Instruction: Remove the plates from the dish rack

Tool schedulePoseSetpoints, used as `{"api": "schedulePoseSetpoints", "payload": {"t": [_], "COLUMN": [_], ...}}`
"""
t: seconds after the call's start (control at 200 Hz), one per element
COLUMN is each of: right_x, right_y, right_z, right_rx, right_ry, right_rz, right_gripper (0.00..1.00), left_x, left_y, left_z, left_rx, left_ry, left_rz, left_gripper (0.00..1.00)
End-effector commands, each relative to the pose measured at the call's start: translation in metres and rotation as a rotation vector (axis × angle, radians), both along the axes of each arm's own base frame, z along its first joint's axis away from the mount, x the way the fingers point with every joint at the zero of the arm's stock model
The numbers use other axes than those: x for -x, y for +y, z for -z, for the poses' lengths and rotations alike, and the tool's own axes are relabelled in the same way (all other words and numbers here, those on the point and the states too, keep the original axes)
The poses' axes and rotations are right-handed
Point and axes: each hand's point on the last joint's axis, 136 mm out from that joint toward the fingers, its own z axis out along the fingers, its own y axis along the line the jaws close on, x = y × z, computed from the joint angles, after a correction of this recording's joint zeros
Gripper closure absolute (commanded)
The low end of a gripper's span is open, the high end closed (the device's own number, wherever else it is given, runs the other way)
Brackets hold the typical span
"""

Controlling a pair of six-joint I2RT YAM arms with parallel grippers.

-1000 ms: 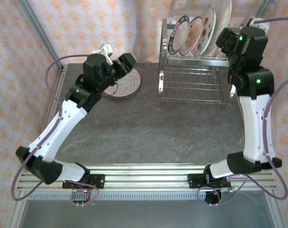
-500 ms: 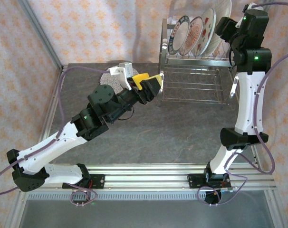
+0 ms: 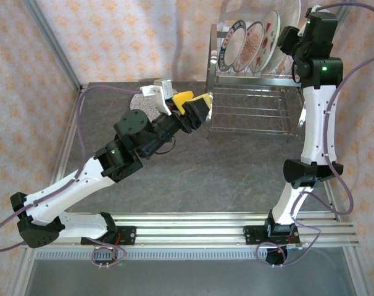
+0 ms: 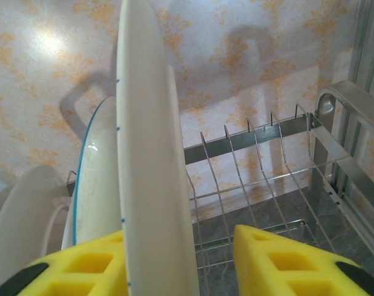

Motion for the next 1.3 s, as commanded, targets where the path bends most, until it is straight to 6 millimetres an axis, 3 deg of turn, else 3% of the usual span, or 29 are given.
{"api": "schedulePoseSetpoints", "payload": {"t": [0.0,0.075,0.345,1.296], "right_x": [0.001,0.000,0.003,0.063], "right_y": [0.000,0.000,-0.003,-0.017], "right_z": [-0.008,-0.007,-0.015,-0.090], "right_rx": [0.003,0.009,0.055,0.244], "right_ry": [-0.021,-0.019,-0.039,-0.210], "right_rz": [-0.010,-0.011,0.025,0.216], "right_gripper": [0.69,0.79,1.00,1.00], "left_x": [0.005,0.005,0.005,0.003], "left_y": [0.013,0.013,0.012,0.000], "left_z": [-0.027,-0.028,-0.028,-0.022], "left_rx": [0.053,0.052,0.045,0.074], "left_ry": [-0.059,-0.060,-0.058,-0.033], "left_rz": [-0.035,-0.036,-0.033,0.008], "left_gripper": [0.25,0.25,0.25,0.24]}}
